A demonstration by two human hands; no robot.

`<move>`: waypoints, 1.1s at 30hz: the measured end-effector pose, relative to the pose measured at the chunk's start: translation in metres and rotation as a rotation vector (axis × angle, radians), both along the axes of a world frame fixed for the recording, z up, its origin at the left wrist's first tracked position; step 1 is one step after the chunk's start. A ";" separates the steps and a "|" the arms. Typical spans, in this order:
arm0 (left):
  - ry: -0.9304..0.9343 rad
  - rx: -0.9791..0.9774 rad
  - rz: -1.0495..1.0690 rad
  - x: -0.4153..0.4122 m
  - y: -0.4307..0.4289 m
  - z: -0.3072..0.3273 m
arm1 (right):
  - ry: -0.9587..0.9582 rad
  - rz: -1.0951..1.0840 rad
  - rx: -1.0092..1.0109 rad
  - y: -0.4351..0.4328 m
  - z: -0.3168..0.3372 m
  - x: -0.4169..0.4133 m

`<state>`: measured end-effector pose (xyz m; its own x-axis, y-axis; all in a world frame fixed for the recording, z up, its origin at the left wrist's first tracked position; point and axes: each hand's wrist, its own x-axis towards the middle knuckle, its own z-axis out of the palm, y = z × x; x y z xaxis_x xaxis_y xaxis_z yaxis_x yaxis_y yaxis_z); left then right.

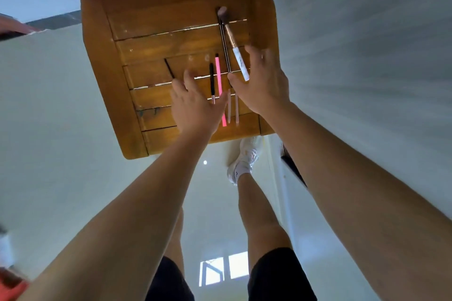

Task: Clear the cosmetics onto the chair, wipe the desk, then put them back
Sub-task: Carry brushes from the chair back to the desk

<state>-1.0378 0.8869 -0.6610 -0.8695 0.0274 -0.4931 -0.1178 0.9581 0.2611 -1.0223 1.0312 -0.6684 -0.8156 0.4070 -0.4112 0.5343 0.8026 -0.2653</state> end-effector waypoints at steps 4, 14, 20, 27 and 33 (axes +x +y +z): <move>0.060 0.012 -0.050 -0.004 -0.014 -0.006 | 0.028 0.027 -0.033 0.000 -0.005 -0.006; 0.108 0.148 0.005 -0.038 -0.050 -0.012 | 0.038 -0.244 -0.372 -0.015 -0.015 -0.017; 0.061 0.247 0.111 -0.040 -0.053 -0.010 | 0.067 -0.289 -0.380 -0.018 -0.009 -0.013; 0.125 0.333 0.138 -0.054 -0.067 0.053 | 0.113 -0.317 -0.330 -0.022 0.055 -0.013; 0.291 0.444 0.171 -0.089 -0.089 0.195 | 0.268 -0.312 -0.332 -0.037 0.201 -0.030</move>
